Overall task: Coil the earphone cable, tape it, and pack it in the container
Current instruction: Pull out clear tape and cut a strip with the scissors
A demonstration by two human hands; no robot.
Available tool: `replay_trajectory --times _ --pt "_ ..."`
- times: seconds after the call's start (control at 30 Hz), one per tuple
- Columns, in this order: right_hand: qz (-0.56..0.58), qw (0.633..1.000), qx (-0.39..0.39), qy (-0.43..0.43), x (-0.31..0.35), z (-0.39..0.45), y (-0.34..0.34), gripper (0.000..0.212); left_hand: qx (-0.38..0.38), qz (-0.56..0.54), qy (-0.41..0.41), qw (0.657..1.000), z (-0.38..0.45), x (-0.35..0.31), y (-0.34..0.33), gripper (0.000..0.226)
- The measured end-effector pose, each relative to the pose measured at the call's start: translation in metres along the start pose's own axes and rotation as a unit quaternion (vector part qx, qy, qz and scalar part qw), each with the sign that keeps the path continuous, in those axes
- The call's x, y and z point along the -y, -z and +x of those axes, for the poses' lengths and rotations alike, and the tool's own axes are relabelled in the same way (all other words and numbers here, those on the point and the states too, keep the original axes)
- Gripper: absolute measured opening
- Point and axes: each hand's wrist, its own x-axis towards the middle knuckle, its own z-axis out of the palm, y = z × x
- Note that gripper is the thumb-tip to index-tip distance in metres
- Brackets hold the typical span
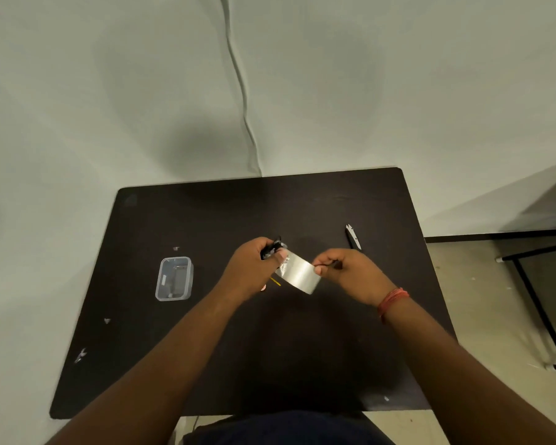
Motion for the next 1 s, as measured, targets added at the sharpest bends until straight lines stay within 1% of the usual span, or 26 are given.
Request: replay_trajectory --times 0.07,0.13,0.23,0.27,0.3,0.4,0.47,0.6,0.67,0.73,0.83,0.93,0.97,1.0 --pt "0.028 0.999 -0.01 -0.022 -0.014 0.002 -0.007 0.008 0.006 0.005 0.011 1.0 0.001 0.002 -0.001 0.005" --pt "0.021 0.997 -0.055 -0.059 -0.034 0.004 -0.012 0.008 0.006 0.003 0.025 1.0 0.002 0.006 0.001 0.008" --pt "-0.085 0.974 -0.163 -0.134 -0.076 0.003 -0.01 0.015 0.001 0.029 0.038 0.999 0.002 0.013 0.006 0.016" --pt "-0.133 0.961 -0.19 -0.151 -0.09 0.001 -0.01 0.016 -0.001 0.036 0.041 0.999 0.002 0.016 0.008 0.018" --pt "-0.179 0.948 -0.202 -0.169 -0.103 -0.001 -0.009 0.02 -0.004 0.034 0.045 0.998 0.002 0.018 0.009 0.02" --pt "-0.272 0.919 -0.179 -0.221 -0.127 -0.004 -0.016 0.037 -0.009 0.022 0.059 0.998 0.001 0.022 0.012 0.019" --pt "-0.314 0.905 -0.174 -0.227 -0.134 -0.001 -0.022 0.043 -0.013 0.02 0.065 0.998 0.001 0.024 0.013 0.02" --pt "-0.329 0.89 -0.203 -0.242 -0.136 0.007 -0.027 0.042 -0.029 0.01 0.072 0.997 0.001 0.025 0.015 0.016" --pt "-0.337 0.884 -0.203 -0.252 -0.138 0.01 -0.028 0.039 -0.035 -0.003 0.075 0.997 0.002 0.026 0.015 0.015" --pt "-0.317 0.889 -0.191 -0.269 -0.139 0.012 -0.029 0.041 -0.036 -0.019 0.085 0.995 0.004 0.027 0.015 0.016" --pt "-0.222 0.907 -0.17 -0.316 -0.133 0.017 -0.024 0.044 -0.033 -0.067 0.099 0.992 0.009 0.03 0.015 0.017" --pt "-0.061 0.929 -0.096 -0.352 -0.125 0.017 -0.018 0.034 -0.021 -0.133 0.119 0.984 0.013 0.037 0.014 0.018" --pt "0.016 0.93 -0.077 -0.358 -0.121 0.014 -0.02 0.03 -0.018 -0.15 0.127 0.98 0.015 0.04 0.014 0.02" --pt "0.101 0.923 -0.058 -0.366 -0.115 0.008 -0.025 0.025 -0.016 -0.163 0.132 0.978 0.017 0.042 0.014 0.022"
